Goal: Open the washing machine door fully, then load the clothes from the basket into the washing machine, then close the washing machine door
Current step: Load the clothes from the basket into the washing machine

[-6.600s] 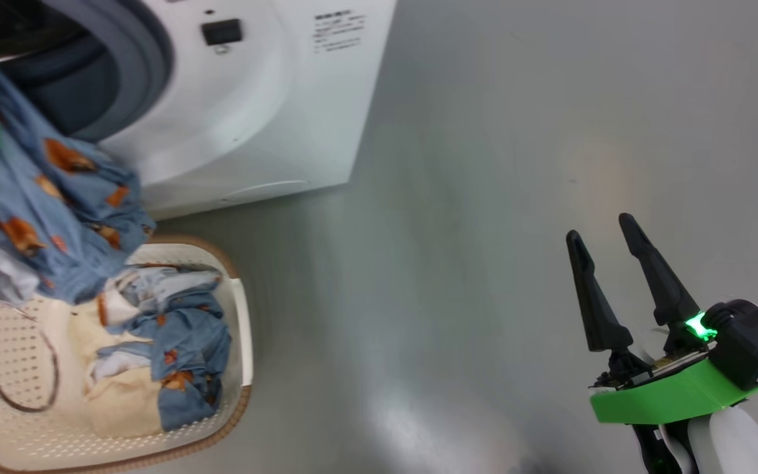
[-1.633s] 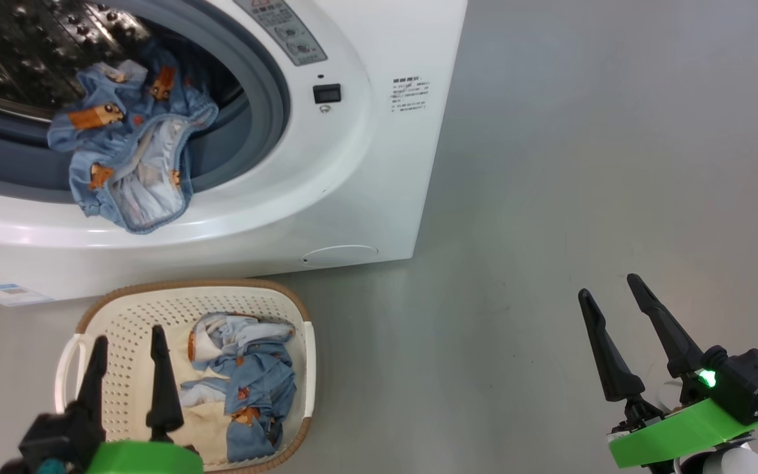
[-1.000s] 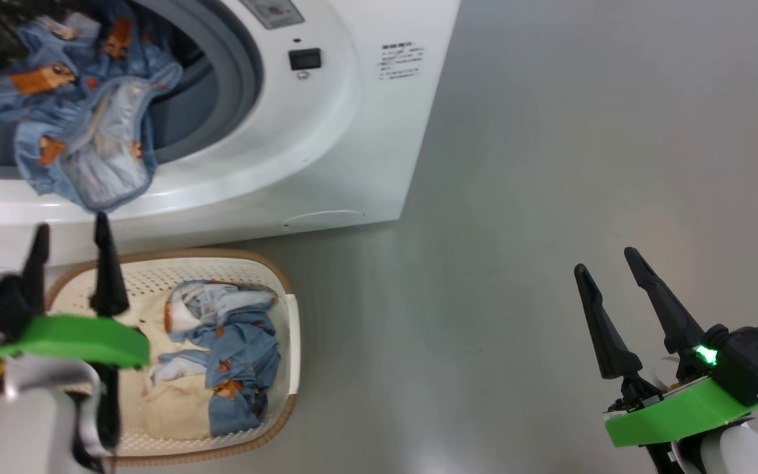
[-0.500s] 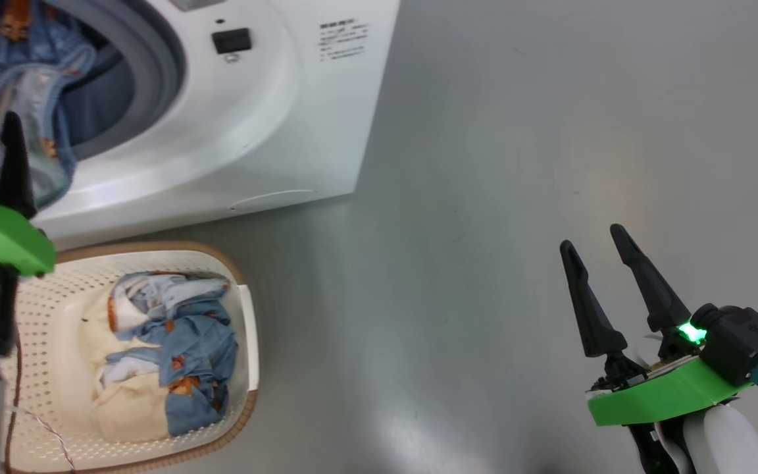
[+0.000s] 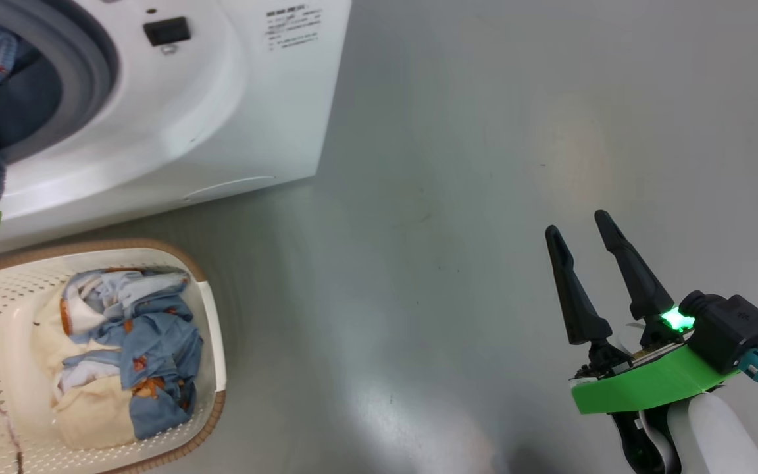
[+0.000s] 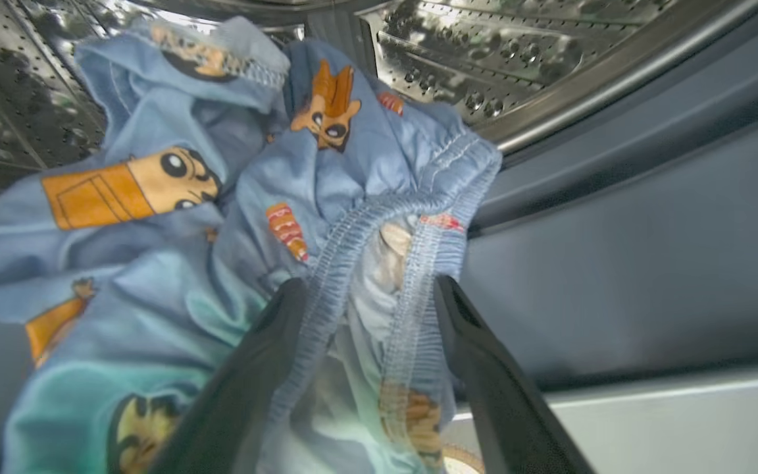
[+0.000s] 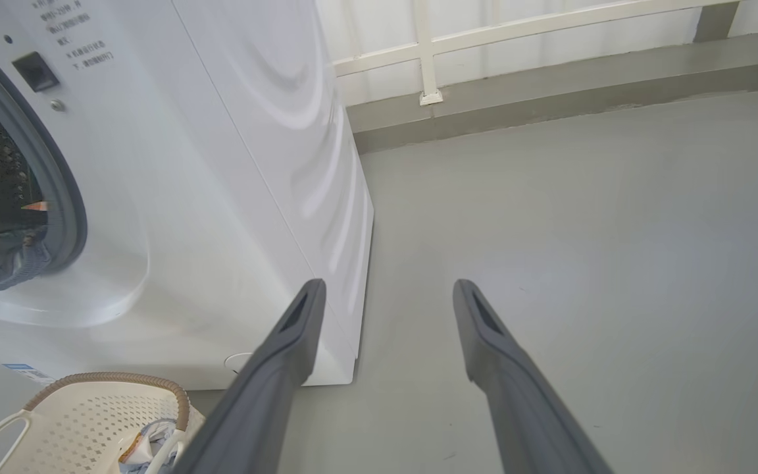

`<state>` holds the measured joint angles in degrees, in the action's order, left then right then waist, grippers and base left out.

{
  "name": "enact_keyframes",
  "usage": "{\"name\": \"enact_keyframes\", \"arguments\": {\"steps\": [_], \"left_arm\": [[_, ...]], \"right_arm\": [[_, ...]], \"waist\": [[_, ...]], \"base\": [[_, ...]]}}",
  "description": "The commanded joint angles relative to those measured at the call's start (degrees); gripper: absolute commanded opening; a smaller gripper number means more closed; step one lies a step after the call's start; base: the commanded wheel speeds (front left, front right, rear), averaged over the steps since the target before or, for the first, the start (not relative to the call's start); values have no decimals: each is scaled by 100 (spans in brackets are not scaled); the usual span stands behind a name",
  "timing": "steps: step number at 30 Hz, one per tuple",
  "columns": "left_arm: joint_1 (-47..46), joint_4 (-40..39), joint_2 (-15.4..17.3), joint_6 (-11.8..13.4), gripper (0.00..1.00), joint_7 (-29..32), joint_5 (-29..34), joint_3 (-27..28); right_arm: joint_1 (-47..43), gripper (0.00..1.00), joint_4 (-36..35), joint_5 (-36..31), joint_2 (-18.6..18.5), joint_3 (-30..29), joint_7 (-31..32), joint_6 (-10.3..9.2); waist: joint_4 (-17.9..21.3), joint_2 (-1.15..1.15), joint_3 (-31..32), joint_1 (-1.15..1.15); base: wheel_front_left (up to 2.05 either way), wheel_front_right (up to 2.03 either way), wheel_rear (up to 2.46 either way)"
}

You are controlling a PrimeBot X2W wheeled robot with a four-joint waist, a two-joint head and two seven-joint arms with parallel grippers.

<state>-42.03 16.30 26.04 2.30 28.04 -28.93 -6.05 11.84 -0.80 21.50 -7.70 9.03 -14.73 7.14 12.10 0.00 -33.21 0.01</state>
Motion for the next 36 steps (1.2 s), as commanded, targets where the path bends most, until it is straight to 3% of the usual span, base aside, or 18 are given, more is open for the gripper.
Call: {"name": "enact_keyframes", "arguments": {"steps": [1,7,8,9,10,12,18,28,36], "left_arm": [[-192,-92,372,-14,100,197,-56,154],[-324,-127,577,117,100,814,-42,95],[-334,-150,602,136,88,856,-30,90],[-337,-169,618,154,50,905,-31,87],[-341,-191,644,168,39,950,-17,77],[-347,-220,675,180,0,1058,-30,62],[-449,-423,750,253,0,1195,-15,55],[-825,-547,919,378,0,694,234,159],[-1352,-171,1047,464,0,208,429,247]], "right_arm": [[20,100,-101,84,-10,158,-27,35],[101,100,-74,130,19,203,-27,35],[114,100,-70,138,22,209,-27,35],[123,100,-65,147,25,212,-27,35],[132,100,-63,156,29,214,-27,35],[148,100,-57,170,34,216,-27,35],[198,100,-48,195,40,226,-27,35],[276,100,-77,222,42,241,-27,35],[351,100,-86,253,70,296,-27,35]], "waist": [[47,0,-48,-1],[125,0,-130,-1],[136,0,-140,-1],[146,0,-149,-1],[155,0,-161,-1],[166,0,-181,-1],[172,0,-252,-1],[209,0,-401,-1],[361,0,-597,-1]], "base": [[0,0,0],[0,0,0],[0,0,0],[0,0,0],[0,0,0],[0,0,0],[0,0,0],[0,0,0],[0,0,0]]}}
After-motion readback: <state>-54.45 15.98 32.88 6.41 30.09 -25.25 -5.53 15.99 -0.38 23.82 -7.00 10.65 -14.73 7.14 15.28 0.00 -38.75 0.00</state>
